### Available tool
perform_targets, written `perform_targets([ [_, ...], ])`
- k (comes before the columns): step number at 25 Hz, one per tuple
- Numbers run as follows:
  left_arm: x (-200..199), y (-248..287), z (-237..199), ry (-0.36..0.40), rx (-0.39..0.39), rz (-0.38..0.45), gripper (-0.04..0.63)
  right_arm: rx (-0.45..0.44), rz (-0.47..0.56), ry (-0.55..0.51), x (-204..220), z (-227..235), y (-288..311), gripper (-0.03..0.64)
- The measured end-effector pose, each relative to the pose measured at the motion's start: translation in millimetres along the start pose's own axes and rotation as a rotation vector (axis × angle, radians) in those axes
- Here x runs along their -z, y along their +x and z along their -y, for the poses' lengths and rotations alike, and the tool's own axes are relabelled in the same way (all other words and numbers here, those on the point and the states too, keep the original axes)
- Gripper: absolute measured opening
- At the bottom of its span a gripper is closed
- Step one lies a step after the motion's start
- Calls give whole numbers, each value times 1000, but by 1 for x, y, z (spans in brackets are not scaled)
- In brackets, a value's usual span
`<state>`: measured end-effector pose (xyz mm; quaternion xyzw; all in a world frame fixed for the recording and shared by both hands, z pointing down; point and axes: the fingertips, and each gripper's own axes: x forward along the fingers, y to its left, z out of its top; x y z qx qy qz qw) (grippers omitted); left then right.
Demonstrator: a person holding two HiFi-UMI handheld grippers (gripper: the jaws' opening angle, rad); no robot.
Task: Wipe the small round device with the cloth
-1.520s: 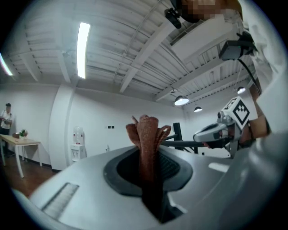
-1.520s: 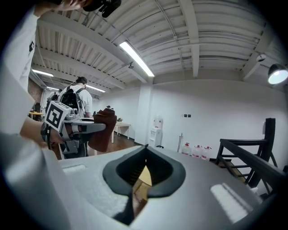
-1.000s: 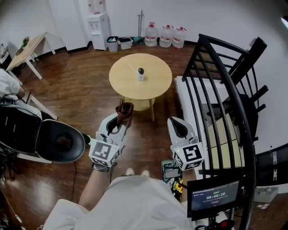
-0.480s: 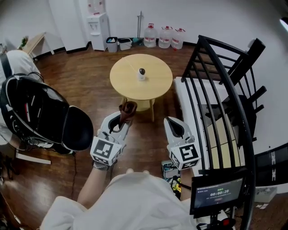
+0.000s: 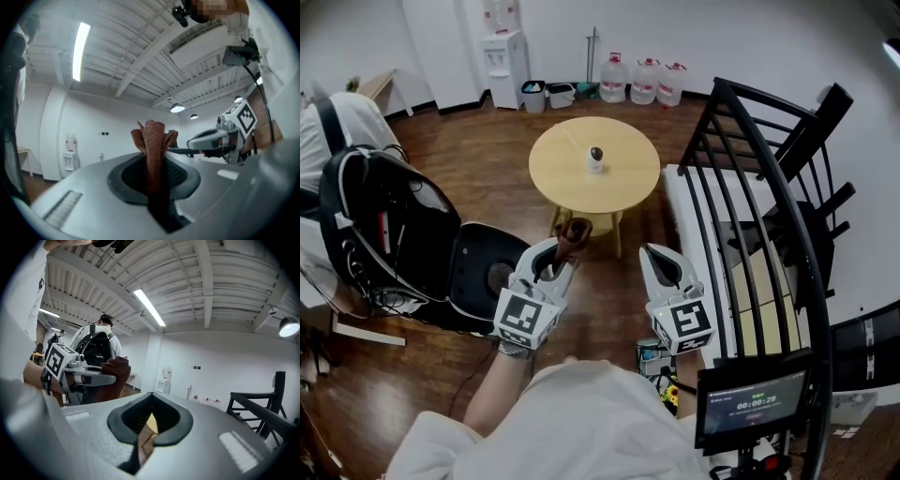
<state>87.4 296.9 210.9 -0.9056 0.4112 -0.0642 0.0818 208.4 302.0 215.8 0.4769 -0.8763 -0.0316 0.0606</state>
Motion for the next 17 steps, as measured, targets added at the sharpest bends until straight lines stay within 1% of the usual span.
perform_targets([
  [6,-7,14,-2,1,13,-19,67,-7,-10,12,-7,12,9,2],
  [12,1,15,-7,-7,10,-21,67,-8,-13,11,-1,11,16,2],
  [17,-10,29,-19,-11,14,-25,67,0,-24,16,-11,24,27,2],
])
